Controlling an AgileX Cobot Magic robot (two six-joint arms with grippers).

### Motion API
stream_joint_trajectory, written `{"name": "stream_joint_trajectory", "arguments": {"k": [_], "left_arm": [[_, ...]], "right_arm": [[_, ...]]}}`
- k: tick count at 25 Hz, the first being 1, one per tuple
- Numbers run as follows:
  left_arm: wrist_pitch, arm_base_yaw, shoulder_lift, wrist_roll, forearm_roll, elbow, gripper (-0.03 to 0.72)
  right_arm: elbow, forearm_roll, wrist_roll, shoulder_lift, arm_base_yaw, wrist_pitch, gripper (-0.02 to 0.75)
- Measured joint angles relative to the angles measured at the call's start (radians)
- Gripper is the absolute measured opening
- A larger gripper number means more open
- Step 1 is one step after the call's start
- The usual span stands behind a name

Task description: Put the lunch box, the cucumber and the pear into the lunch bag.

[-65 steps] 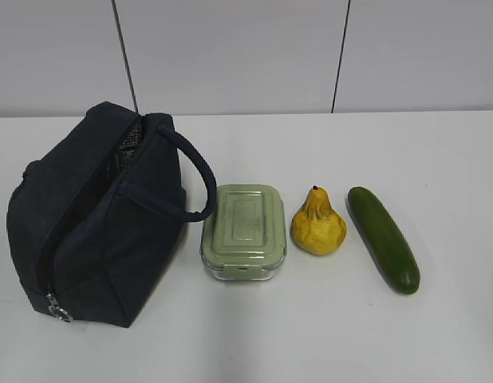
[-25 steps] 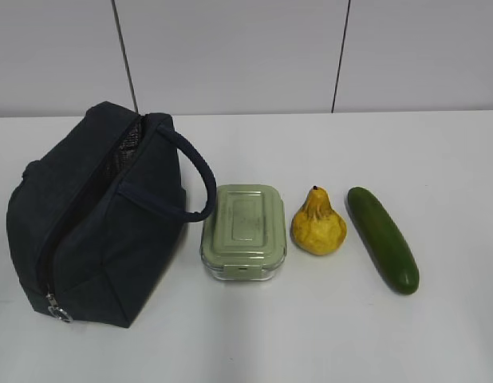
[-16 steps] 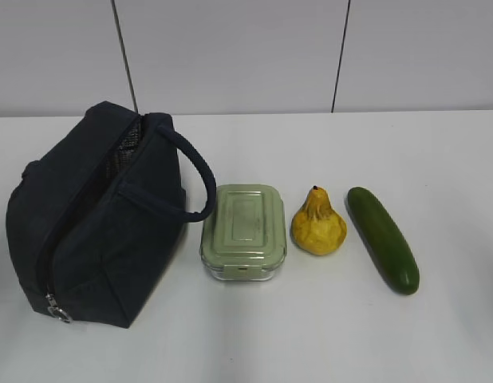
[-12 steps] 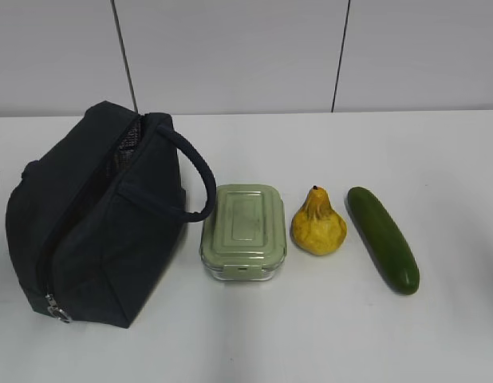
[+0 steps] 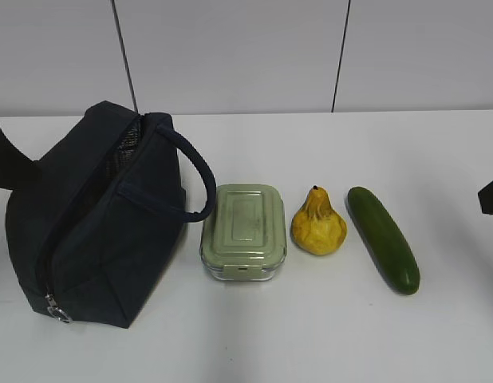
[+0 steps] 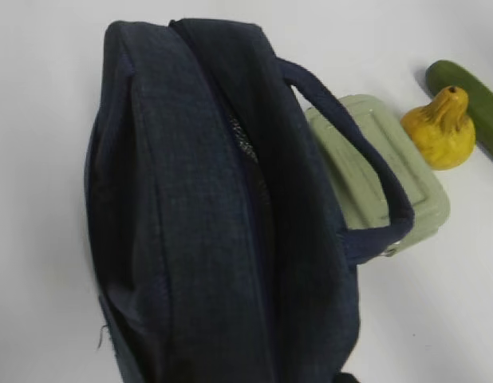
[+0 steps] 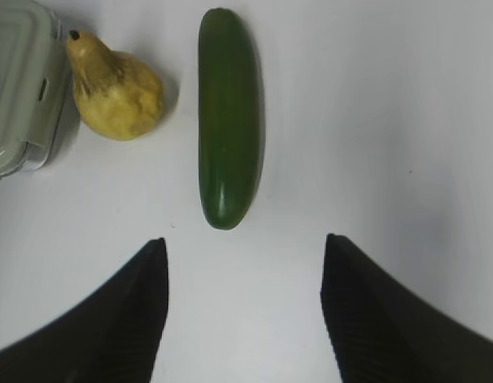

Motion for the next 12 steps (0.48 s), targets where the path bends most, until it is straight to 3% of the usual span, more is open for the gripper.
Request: {"name": "stream_joint_trajectory", "arguments": {"k": [4, 12], "left_arm": [[0.003, 0.000, 0.005, -0.027, 0.073, -0.001, 0.351], [0.013, 0.000, 0.080, -0.034, 0.077, -0.005, 0.351]], "right_arm": [[-0.003, 0.005, -0.033, 0.058, 0.000, 0.000, 0.471], [-0.099, 0.040, -0.072, 0.176, 0.000, -0.011, 0.471]]}}
